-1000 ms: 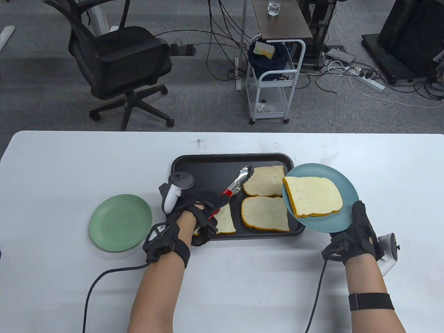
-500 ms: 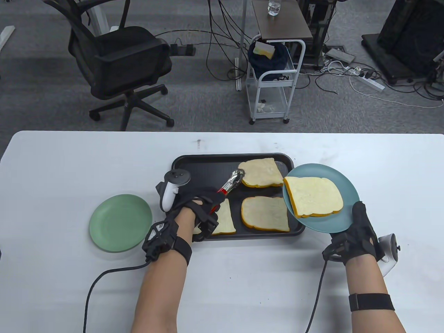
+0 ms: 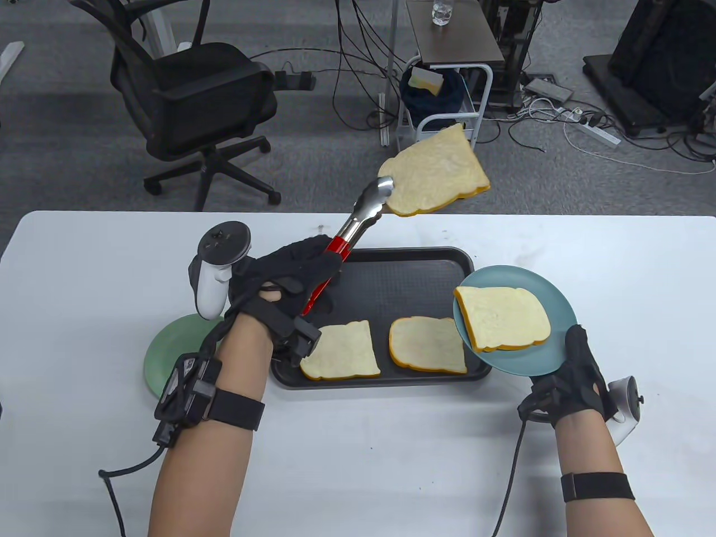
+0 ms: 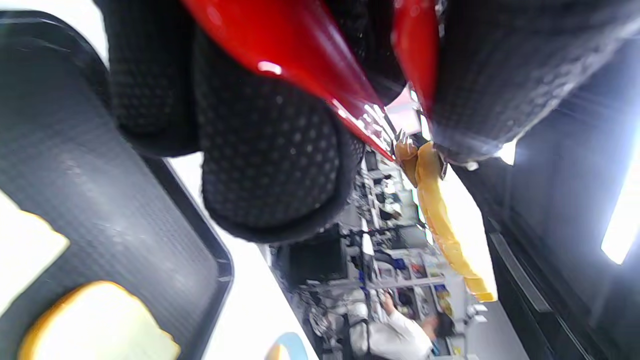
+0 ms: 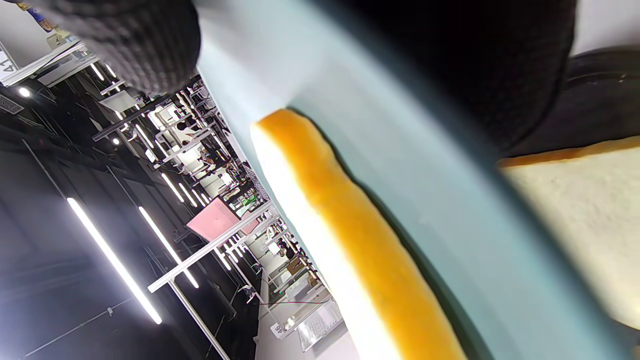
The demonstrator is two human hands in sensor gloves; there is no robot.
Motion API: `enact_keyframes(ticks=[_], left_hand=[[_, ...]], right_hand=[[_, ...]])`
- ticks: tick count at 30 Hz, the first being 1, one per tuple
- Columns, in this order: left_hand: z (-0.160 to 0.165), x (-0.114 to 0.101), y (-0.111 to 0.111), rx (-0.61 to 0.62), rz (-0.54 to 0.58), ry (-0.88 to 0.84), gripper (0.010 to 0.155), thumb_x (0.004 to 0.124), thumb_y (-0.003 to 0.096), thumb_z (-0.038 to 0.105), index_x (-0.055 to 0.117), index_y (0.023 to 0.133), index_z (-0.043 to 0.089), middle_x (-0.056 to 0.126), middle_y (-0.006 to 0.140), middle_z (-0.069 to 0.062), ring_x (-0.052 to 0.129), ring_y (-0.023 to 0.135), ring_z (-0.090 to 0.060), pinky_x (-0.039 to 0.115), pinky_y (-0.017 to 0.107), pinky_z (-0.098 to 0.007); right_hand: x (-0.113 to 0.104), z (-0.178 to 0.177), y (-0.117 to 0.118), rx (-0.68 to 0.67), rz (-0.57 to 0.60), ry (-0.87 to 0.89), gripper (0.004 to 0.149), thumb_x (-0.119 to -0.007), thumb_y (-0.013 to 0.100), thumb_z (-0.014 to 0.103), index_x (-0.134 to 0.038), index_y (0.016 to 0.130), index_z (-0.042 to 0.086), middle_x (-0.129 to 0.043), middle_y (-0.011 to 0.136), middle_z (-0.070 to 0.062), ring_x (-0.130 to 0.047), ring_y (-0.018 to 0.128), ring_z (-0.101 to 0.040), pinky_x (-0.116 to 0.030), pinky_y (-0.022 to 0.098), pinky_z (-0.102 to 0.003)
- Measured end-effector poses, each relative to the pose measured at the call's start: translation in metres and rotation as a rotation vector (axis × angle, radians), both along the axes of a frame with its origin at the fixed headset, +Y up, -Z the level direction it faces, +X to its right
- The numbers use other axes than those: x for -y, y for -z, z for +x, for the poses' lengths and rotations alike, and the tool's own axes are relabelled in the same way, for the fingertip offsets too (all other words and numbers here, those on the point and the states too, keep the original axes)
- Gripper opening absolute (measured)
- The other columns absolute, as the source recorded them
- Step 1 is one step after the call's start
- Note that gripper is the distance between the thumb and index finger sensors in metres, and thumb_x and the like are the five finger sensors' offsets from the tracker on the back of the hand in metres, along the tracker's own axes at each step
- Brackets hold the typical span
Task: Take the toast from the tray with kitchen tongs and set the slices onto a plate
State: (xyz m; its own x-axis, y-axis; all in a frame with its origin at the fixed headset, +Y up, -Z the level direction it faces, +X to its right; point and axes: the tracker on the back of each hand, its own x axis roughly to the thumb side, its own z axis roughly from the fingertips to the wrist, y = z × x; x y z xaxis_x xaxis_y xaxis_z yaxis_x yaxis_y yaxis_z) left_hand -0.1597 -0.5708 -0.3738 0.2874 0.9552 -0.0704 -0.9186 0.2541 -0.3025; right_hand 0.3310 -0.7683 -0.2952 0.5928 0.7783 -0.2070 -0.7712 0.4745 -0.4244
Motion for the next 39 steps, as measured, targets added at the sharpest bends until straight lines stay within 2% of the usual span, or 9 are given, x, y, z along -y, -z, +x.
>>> enact_keyframes(ticks=[3,6,10,15,22,27,32,39], left_hand=[[0.020,-0.013,-0.011,0.078,0.041,0.011,0.067,0.094,0.0391,0.054,0.073,0.096,0.027,0.100,0.079,-0.009,0.114,0.029,-0.018,0.095,0.039,-0.042],[0.041,-0.009,-0.018,0.140,0.048,0.040,0.067,0.095,0.0387,0.054,0.073,0.095,0.026,0.100,0.078,-0.009,0.114,0.029,-0.019,0.095,0.038,-0.042],[0.063,0.019,-0.021,0.203,0.005,0.074,0.067,0.095,0.0386,0.053,0.073,0.095,0.026,0.101,0.078,-0.010,0.114,0.028,-0.019,0.095,0.038,-0.043],[0.081,0.066,-0.025,0.254,-0.087,0.110,0.067,0.095,0.0385,0.053,0.074,0.095,0.025,0.101,0.077,-0.010,0.114,0.028,-0.019,0.095,0.038,-0.043],[0.094,0.099,-0.028,0.268,-0.163,0.193,0.067,0.096,0.0383,0.052,0.075,0.094,0.023,0.101,0.076,-0.011,0.114,0.027,-0.020,0.095,0.036,-0.044],[0.095,0.102,-0.028,0.276,-0.173,0.203,0.067,0.096,0.0375,0.053,0.075,0.094,0.024,0.101,0.078,-0.011,0.114,0.028,-0.021,0.094,0.037,-0.044],[0.085,0.097,-0.028,0.262,-0.171,0.175,0.079,0.097,0.0319,0.064,0.073,0.096,0.024,0.097,0.087,-0.010,0.114,0.036,-0.025,0.092,0.041,-0.046],[0.039,0.071,-0.021,0.152,-0.130,0.170,0.081,0.096,0.0314,0.067,0.072,0.097,0.025,0.096,0.089,-0.010,0.114,0.037,-0.025,0.092,0.042,-0.045]], right_hand=[[0.001,0.000,0.000,-0.001,-0.002,-0.004,0.052,-0.069,0.048,0.057,-0.058,0.085,0.023,-0.086,0.077,-0.014,-0.109,0.049,-0.030,-0.090,0.038,-0.047],[0.001,0.000,0.000,-0.003,-0.001,-0.008,0.052,-0.069,0.048,0.057,-0.058,0.085,0.023,-0.086,0.077,-0.014,-0.109,0.049,-0.030,-0.090,0.038,-0.047],[0.002,0.000,0.001,-0.003,0.001,-0.009,0.052,-0.069,0.048,0.057,-0.058,0.085,0.023,-0.086,0.077,-0.014,-0.109,0.049,-0.030,-0.090,0.038,-0.047],[0.003,0.000,0.001,-0.004,-0.002,-0.013,0.052,-0.069,0.048,0.058,-0.058,0.085,0.023,-0.086,0.077,-0.014,-0.109,0.049,-0.030,-0.090,0.038,-0.047],[0.004,-0.001,0.002,-0.014,-0.006,-0.003,0.052,-0.068,0.048,0.058,-0.058,0.085,0.023,-0.086,0.076,-0.014,-0.109,0.049,-0.030,-0.090,0.038,-0.047],[0.005,-0.001,0.002,-0.015,-0.016,-0.009,0.052,-0.069,0.048,0.057,-0.058,0.085,0.023,-0.086,0.076,-0.014,-0.109,0.049,-0.031,-0.090,0.038,-0.047],[0.006,0.000,0.003,-0.013,-0.022,-0.024,0.052,-0.068,0.048,0.057,-0.058,0.085,0.023,-0.086,0.077,-0.014,-0.109,0.049,-0.031,-0.090,0.038,-0.047],[0.007,0.000,0.003,-0.001,-0.021,-0.013,0.052,-0.068,0.048,0.057,-0.058,0.085,0.023,-0.086,0.077,-0.014,-0.109,0.050,-0.030,-0.090,0.039,-0.047]])
